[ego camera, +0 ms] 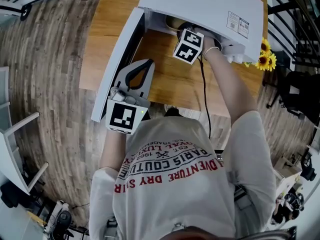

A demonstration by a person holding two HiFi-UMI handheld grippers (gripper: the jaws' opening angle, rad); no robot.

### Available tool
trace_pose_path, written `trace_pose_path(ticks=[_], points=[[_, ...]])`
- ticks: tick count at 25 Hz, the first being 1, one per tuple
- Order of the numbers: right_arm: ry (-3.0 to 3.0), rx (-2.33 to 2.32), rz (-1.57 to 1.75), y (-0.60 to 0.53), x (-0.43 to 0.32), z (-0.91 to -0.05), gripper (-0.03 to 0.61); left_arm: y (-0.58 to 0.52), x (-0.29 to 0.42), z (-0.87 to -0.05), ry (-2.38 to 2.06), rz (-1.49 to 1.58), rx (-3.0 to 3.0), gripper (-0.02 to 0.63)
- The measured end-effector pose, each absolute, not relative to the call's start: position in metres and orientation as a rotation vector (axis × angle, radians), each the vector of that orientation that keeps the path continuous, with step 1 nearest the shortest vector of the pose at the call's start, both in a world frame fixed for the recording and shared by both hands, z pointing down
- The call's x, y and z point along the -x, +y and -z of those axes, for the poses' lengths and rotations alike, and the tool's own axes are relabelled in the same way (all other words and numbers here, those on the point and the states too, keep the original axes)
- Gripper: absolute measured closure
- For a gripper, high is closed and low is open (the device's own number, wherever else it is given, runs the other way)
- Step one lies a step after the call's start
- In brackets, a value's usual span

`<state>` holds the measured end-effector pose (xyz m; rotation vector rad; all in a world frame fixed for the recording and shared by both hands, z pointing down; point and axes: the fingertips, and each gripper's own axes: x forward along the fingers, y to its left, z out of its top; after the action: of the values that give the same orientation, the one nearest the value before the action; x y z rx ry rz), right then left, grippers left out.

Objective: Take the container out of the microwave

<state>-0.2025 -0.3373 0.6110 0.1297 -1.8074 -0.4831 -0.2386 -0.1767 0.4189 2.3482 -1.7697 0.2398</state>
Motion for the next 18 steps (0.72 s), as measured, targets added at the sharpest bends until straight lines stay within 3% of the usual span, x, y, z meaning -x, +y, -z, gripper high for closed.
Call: trace_pose_path(ticks=[18], points=[[-2.084, -0.245, 0.310, -0.251, 0.169, -0.546, 0.545, -0.157, 0.207, -0.397, -1.723, -0.249, -2.478, 0.600]])
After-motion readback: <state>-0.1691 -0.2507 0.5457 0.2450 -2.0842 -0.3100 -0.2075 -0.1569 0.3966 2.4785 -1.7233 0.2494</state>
